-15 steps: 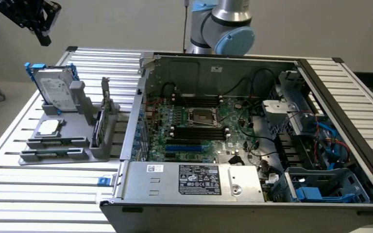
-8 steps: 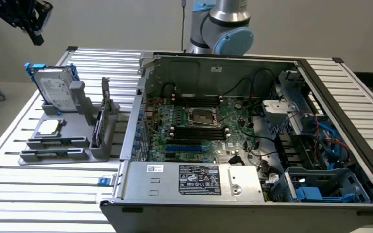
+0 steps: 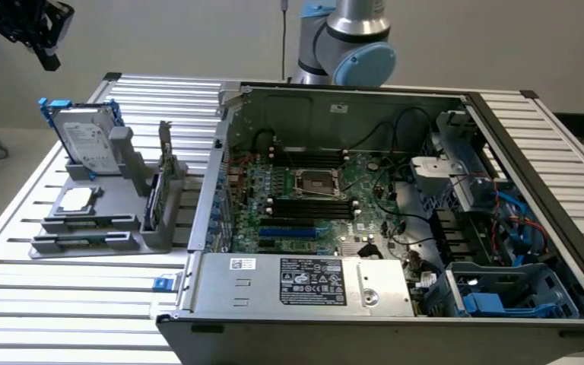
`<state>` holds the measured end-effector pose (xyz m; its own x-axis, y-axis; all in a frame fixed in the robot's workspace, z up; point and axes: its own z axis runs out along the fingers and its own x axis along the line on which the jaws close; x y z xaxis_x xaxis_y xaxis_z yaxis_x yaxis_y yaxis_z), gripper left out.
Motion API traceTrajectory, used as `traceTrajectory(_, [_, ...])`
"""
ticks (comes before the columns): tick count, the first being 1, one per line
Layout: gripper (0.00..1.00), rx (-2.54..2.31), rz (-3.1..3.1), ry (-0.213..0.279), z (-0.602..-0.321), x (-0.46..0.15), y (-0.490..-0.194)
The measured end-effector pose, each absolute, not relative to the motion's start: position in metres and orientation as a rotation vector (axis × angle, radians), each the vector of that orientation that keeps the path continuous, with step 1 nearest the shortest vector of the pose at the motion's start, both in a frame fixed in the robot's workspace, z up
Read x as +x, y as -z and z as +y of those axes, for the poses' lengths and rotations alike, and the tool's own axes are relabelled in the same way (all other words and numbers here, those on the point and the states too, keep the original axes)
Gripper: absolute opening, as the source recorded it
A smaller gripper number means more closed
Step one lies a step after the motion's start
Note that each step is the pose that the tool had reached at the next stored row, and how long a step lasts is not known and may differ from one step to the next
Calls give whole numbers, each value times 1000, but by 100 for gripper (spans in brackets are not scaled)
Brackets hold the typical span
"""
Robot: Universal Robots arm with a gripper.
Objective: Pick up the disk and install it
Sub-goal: 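Reach for the disk, then pick up the disk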
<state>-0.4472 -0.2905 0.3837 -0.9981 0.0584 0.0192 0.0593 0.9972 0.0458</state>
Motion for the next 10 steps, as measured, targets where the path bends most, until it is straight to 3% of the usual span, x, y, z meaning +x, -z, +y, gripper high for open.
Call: traceTrajectory(10, [11,-92,-3121,72,-290,-447,-384])
